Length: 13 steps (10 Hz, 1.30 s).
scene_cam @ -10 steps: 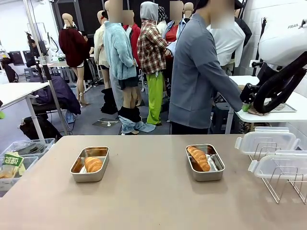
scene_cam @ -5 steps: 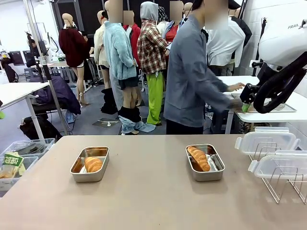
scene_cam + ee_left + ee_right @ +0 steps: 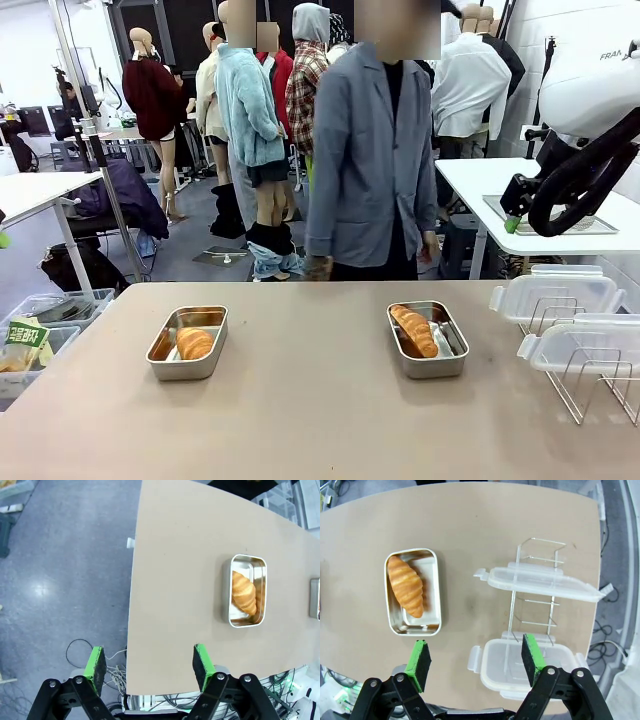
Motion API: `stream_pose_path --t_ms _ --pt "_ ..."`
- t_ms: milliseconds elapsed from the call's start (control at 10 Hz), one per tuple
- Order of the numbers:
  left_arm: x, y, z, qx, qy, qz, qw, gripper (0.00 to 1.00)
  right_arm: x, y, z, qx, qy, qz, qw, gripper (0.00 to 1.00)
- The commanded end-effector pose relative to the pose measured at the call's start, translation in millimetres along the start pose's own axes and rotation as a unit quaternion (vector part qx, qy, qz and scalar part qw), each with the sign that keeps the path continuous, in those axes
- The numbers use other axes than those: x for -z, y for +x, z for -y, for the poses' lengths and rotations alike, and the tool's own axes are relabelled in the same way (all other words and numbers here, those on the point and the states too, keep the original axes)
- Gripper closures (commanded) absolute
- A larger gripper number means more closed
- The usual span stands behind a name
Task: Place the bread in airtight containers.
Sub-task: Pick up one Airtight Container lid and hand it to the human.
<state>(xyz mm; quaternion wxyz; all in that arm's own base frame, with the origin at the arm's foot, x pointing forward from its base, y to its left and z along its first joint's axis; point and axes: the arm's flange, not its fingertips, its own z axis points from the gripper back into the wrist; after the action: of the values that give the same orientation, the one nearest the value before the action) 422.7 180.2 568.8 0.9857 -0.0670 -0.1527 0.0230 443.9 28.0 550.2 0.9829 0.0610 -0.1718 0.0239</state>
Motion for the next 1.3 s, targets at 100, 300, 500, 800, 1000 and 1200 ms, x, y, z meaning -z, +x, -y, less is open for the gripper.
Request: stream_pose_path --t_ms 100,300,500,800,1000,1200 --pt "-1.3 -2.3 -0.2 0.0 0.013 0.002 1.0 0.11 3.5 -1.2 -1.9 0.002 0.005 0.006 1.0 0.09" --pt "-1.3 -2.3 -0.2 0.0 0.013 0.002 1.0 0.11 3.5 -1.2 -1.9 0.002 0.005 0.006 1.0 0.09" --pt "-1.3 -2.3 -0.2 0.0 0.013 0.002 1.0 0.11 3.5 -1.2 -1.9 0.002 0.005 0.006 1.0 0.09" --pt "-1.3 -2.3 -0.2 0.0 0.013 0.002 1.0 0.11 3.5 -1.2 -1.9 0.002 0.005 0.006 1.0 0.09" --pt "-1.3 -2.3 -0.2 0.0 0.013 0.002 1.0 0.11 3.5 -1.2 -1.9 0.002 0.005 0.006 1.0 0.09" --pt "-1.3 -2.3 -0.2 0.0 0.013 0.002 1.0 0.11 3.5 -1.2 -1.9 0.002 0.005 0.006 1.0 0.09"
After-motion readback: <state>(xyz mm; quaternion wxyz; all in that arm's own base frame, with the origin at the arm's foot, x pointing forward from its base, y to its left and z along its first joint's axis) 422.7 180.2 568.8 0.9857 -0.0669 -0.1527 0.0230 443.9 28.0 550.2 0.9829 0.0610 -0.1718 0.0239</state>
